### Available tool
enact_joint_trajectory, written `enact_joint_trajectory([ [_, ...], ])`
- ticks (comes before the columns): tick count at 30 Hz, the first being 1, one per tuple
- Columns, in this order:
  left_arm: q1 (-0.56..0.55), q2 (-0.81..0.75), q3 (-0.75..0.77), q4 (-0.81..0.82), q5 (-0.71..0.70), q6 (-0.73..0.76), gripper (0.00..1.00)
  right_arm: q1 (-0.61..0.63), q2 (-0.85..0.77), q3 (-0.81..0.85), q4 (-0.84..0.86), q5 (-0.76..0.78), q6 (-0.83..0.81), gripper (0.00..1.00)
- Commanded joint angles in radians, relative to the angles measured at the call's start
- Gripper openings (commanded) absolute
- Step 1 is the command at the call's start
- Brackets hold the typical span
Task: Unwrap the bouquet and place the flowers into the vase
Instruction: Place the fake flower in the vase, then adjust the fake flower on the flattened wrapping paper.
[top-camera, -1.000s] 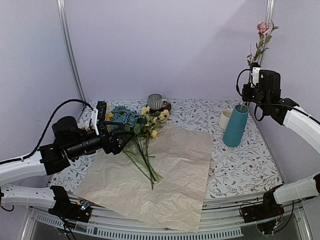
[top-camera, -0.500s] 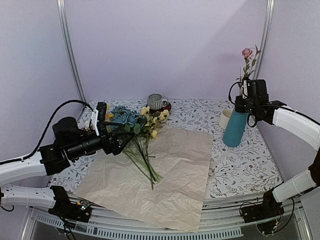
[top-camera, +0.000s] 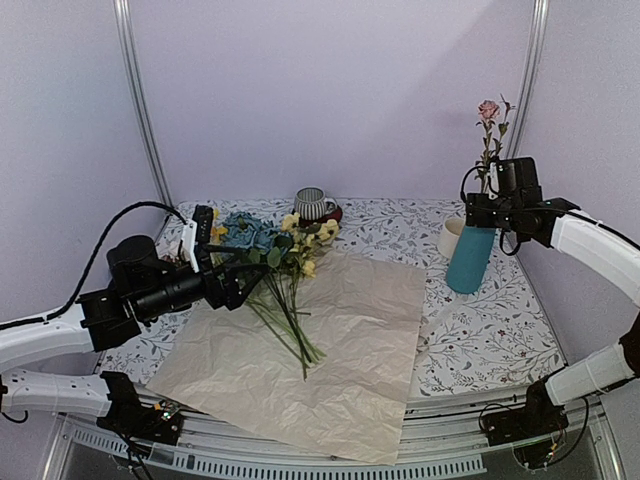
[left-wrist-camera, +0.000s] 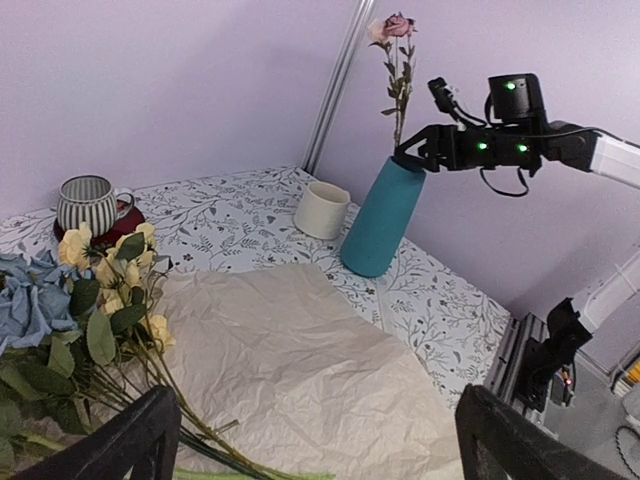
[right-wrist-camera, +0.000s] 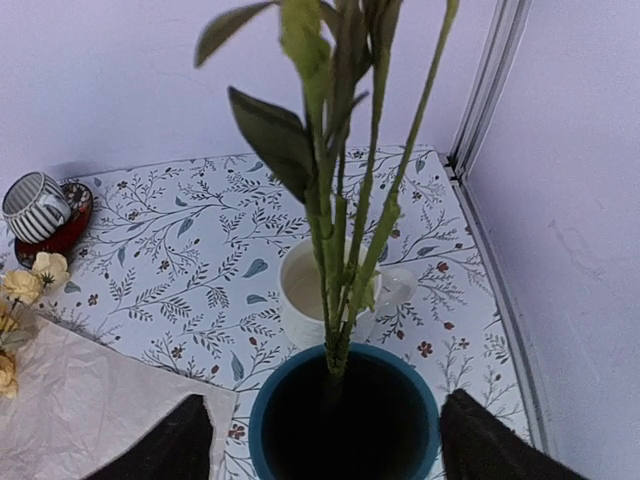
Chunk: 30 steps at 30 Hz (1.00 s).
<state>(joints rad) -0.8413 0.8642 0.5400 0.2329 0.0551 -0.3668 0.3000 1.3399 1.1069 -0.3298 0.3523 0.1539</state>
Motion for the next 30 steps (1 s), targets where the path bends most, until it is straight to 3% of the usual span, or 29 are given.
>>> enact_joint_trajectory([
  [1, 0.007, -0.003, -0.014, -0.041, -0.1, -0.009, 0.98, -0.004, -0.083, 0.027, -0.069, -0.013, 0.007, 0.9],
  [7, 0.01, -0.014, -0.013, -0.068, -0.144, -0.038, 0.98, -0.004, -0.181, 0.028, -0.11, -0.068, 0.018, 1.0],
  [14, 0.016, 0.038, 0.018, -0.105, -0.123, -0.057, 0.98, 0.077, -0.24, 0.038, -0.118, -0.119, 0.038, 1.0],
  [23, 0.018, 0.11, 0.048, -0.129, -0.105, -0.075, 0.98, 0.326, -0.251, -0.09, 0.112, -0.177, -0.037, 0.99],
  [30, 0.028, 0.22, 0.116, -0.218, -0.138, -0.115, 0.98, 0.433, -0.228, -0.216, 0.355, -0.248, -0.107, 0.99],
])
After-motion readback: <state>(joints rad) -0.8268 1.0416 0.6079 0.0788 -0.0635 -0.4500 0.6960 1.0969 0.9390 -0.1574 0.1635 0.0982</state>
